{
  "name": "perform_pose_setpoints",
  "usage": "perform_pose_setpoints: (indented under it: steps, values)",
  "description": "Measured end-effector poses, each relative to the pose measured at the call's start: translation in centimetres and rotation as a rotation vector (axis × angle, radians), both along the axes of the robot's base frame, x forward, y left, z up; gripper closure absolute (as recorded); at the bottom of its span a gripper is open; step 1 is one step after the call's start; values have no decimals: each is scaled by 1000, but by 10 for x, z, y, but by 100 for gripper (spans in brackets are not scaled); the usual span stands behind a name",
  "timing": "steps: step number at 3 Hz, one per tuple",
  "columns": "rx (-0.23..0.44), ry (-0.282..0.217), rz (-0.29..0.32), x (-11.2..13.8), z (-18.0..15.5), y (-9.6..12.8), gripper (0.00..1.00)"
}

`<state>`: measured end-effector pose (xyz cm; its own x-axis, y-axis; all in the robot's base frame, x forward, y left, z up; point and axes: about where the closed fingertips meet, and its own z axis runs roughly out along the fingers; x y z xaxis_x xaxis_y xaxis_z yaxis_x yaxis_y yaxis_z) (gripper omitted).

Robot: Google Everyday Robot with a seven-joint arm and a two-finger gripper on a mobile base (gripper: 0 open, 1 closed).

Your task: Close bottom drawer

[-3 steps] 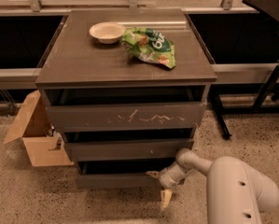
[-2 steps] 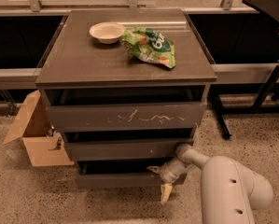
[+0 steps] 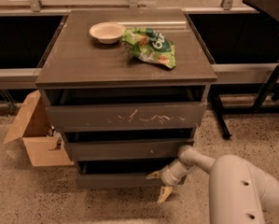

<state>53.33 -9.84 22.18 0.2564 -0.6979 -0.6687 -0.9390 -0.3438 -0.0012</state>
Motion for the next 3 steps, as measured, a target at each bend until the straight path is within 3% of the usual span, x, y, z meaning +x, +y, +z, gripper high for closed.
perform_pose_setpoints:
  steps: [1, 2, 3]
  values:
    - [13, -15, 9, -9, 9, -3, 50]
    - [-18, 15, -19, -5, -11, -6, 73]
    - [-45, 23, -101, 17, -37, -16, 76]
